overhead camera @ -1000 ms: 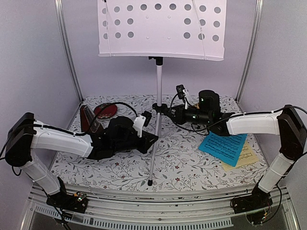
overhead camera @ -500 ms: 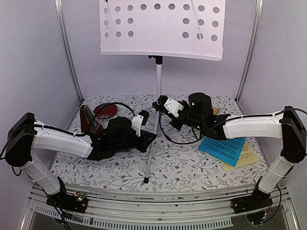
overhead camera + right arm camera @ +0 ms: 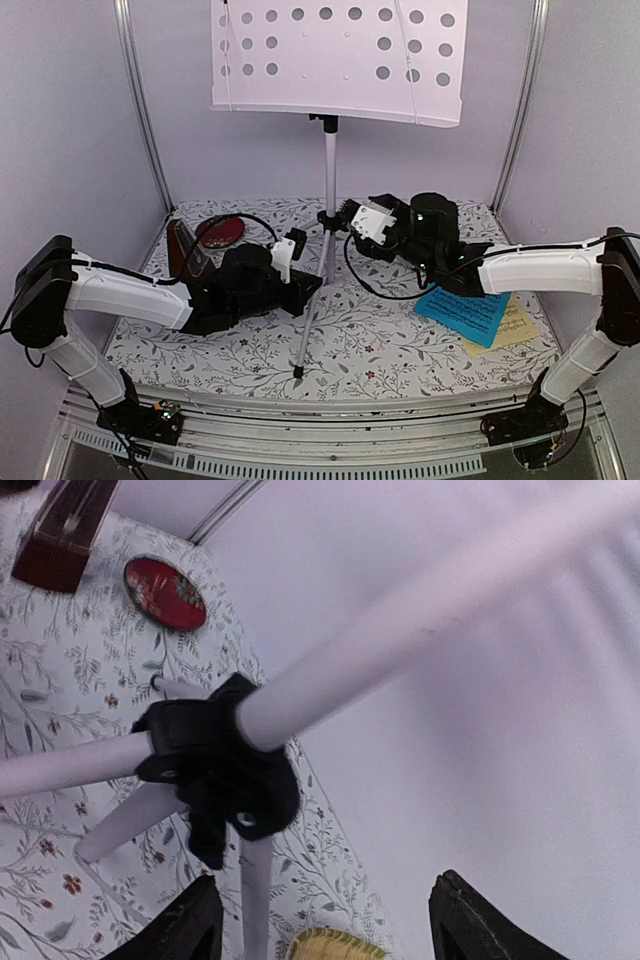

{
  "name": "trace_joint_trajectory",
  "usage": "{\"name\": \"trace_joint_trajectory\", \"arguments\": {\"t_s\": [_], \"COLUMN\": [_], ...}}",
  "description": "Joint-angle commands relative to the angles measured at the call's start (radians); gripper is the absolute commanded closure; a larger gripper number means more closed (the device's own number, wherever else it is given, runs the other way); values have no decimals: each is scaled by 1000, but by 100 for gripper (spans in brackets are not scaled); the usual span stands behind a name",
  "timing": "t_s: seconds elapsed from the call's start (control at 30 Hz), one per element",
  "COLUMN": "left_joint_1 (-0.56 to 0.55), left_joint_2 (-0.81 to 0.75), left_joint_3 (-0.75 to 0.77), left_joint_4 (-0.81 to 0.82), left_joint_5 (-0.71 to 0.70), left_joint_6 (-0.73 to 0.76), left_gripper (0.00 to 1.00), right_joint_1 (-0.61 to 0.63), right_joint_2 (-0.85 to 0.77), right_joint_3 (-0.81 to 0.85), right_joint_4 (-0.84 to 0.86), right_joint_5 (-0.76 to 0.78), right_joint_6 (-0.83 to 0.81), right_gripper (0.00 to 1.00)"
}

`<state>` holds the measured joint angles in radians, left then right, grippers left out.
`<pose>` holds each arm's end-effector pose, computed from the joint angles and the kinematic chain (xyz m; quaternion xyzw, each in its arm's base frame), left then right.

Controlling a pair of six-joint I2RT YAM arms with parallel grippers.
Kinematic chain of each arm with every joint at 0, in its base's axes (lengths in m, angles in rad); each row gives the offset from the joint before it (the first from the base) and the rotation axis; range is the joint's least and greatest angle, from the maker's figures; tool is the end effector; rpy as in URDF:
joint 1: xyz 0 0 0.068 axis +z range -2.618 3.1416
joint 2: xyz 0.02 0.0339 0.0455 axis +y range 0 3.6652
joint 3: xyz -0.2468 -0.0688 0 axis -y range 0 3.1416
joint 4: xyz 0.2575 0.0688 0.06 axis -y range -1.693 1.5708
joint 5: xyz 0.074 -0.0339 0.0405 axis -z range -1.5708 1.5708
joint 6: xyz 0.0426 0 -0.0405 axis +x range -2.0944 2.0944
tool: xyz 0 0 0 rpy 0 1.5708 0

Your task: Pack up the instrument practice props

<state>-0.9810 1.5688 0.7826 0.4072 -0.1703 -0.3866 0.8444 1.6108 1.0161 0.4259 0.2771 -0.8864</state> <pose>0.2016 -0.2882 0.1776 0.1959 0.8025 -0.2987 0.4780 0.2678 0.2839 0.2462 -0.5185 0.5585 -0.1189 0.6364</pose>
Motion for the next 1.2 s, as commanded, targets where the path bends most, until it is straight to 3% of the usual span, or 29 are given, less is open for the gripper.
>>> {"name": "trace_joint_trajectory", "arguments": {"t_s": [0.0, 0.17, 0.3, 0.53, 0.87, 1.17], "left_joint_1": [0, 1, 0, 0, 0, 0], "left_joint_2": [-17, -21, -22, -9, -12, -13], "left_joint_3": [-19, -14, -10, 8, 22, 24], "left_joint_4": [-48, -48, -52, -73, -104, -104], "left_joint_5": [13, 19, 16, 23, 27, 32], "left_joint_6": [34, 35, 33, 35, 46, 52], "left_gripper": [100, 99, 99, 99, 100, 100], "right_joint_1": [-53, -135, -142, -142, -141, -142], "right_joint_2": [-152, -183, -140, -103, 10, 88], "right_joint_3": [-56, -124, -99, -109, -57, -21], "right_joint_4": [9, 4, 22, 93, 153, 205], "right_joint_5": [-138, -463, -617, -634, -641, -632], "right_joint_6": [340, 841, 1281, 1840, 2109, 2173], "right_gripper": [20, 18, 20, 22, 30, 39]}}
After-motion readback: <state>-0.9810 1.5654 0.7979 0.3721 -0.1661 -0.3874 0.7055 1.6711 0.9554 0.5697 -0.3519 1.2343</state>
